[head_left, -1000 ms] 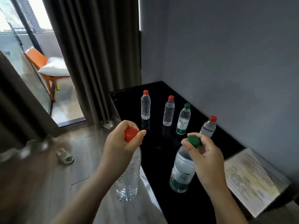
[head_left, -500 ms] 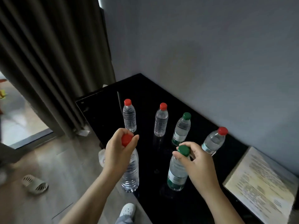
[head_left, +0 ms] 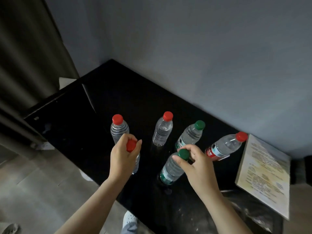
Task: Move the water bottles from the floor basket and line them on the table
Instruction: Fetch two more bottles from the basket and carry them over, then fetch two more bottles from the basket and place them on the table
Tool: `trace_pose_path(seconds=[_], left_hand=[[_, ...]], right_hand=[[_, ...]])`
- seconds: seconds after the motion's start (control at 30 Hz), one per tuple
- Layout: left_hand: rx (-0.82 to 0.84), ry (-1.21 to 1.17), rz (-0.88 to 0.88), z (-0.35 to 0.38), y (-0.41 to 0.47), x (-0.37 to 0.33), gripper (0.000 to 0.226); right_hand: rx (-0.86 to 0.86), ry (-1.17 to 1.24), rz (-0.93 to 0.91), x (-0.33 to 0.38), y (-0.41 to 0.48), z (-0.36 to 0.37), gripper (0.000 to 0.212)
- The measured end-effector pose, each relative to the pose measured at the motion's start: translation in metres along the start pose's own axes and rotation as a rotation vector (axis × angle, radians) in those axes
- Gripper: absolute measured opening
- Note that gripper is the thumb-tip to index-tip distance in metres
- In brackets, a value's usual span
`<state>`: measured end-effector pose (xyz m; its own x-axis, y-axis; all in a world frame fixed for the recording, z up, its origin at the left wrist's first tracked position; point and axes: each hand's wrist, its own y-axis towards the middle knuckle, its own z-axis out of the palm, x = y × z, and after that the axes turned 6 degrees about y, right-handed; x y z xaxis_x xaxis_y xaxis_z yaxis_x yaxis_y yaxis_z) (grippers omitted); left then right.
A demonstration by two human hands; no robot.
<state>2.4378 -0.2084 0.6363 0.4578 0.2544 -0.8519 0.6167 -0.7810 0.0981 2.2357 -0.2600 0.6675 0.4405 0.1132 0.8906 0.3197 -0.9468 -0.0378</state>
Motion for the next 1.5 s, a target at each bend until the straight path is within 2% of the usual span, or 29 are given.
trace_pose_path(seconds=[0.2, 0.5, 0.57, 0.67, 0.7, 0.77, 0.87, 1.1, 1.37, 1.5], left_hand=[[0.056, 0.021, 0.104, -0.002, -0.004, 0.011, 0.019], [0.125, 0.032, 0.092, -0.009, -0.003, 0.023, 0.014], [0.155, 0.041, 0.086, -0.012, -0.002, 0.022, 0.015], [0.266, 0.084, 0.077, -0.019, 0.005, 0.017, 0.014], [0.315, 0.126, 0.098, -0.021, 0.008, 0.014, 0.014], [0.380, 0.255, 0.192, -0.025, 0.015, 0.008, 0.015], [0.412, 0.366, 0.341, -0.025, 0.017, -0.014, 0.014], [0.554, 0.343, 0.579, -0.003, -0.044, -0.085, 0.011], [0.855, 0.360, 0.796, 0.050, -0.185, -0.143, 0.014], [0.972, 0.351, 0.910, 0.077, -0.276, -0.171, 0.015]], right_hand=[[-0.022, -0.113, -0.032, 0.002, 0.021, 0.024, 0.024], [-0.061, -0.238, -0.006, 0.004, 0.024, 0.032, 0.024], [-0.044, -0.269, 0.041, 0.001, 0.018, 0.030, 0.034], [-0.031, -0.273, 0.113, -0.001, 0.007, 0.026, 0.060], [-0.034, -0.281, 0.142, -0.001, 0.001, 0.023, 0.064], [-0.034, -0.346, 0.198, -0.002, -0.013, 0.013, 0.058], [-0.019, -0.494, 0.262, -0.004, -0.043, -0.007, 0.040], [-0.166, -0.529, 0.437, -0.021, -0.128, -0.070, 0.033], [-0.382, -0.490, 0.592, -0.046, -0.287, -0.154, 0.015], [-0.540, -0.439, 0.686, -0.060, -0.391, -0.188, 0.020]])
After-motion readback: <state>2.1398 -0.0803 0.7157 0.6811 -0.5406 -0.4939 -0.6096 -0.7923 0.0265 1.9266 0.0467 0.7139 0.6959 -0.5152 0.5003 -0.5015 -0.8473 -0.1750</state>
